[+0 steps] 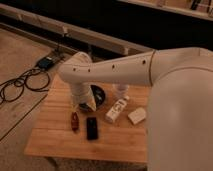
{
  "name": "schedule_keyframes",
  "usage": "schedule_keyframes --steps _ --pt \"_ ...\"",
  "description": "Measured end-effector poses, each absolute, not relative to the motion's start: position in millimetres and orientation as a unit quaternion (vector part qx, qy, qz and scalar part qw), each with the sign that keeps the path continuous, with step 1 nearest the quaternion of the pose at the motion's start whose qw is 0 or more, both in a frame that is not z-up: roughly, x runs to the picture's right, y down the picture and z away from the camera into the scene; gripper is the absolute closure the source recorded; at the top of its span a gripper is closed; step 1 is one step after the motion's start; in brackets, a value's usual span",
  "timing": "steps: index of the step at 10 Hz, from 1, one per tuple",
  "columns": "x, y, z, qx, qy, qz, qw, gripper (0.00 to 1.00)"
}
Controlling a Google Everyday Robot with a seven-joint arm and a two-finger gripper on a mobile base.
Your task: Drag the ceramic bowl in a circle
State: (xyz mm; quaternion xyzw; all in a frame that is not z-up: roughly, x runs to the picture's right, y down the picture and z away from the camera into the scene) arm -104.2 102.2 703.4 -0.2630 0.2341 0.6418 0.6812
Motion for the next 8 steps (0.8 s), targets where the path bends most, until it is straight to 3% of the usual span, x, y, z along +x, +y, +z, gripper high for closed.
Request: schedule_keyframes --steps 4,8 --pt "-105 101 713 -0.263 0.225 0.633 0.693 0.35" --pt "-116 99 776 -0.273 0.188 0.572 0.75 0.35"
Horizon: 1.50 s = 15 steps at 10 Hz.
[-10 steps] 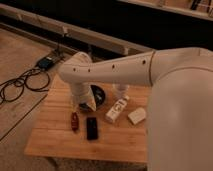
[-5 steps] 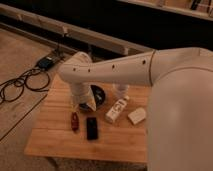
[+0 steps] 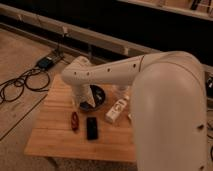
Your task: Drag the ceramic bowl in a circle
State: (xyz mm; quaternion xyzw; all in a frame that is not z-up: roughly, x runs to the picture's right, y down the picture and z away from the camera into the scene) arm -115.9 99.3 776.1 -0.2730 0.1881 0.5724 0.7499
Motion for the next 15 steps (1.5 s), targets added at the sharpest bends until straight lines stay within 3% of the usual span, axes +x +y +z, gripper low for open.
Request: schedule_keyframes --steps 6,15 --pt "-141 87 853 -0.3 0.155 0.497 0.799 0.35" --pt "-157 93 896 -0.312 0.167 0.459 0.815 0.35"
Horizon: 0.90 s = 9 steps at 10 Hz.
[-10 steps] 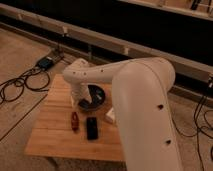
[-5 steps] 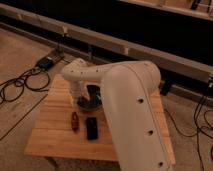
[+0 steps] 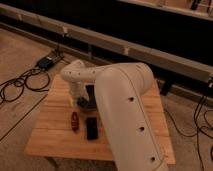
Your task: Drag the ceramic bowl in a circle
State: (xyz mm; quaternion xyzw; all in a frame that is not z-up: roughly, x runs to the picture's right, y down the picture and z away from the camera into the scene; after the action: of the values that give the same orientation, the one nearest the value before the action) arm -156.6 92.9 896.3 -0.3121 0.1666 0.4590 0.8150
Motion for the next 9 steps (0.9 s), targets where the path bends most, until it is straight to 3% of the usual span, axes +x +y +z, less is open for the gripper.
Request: schedule_keyframes --steps 8,9 --pt "-162 99 915 -0.273 0.172 0.458 0.828 0.35" --pt "-162 97 916 -0.267 0.172 0.461 0.829 0.41"
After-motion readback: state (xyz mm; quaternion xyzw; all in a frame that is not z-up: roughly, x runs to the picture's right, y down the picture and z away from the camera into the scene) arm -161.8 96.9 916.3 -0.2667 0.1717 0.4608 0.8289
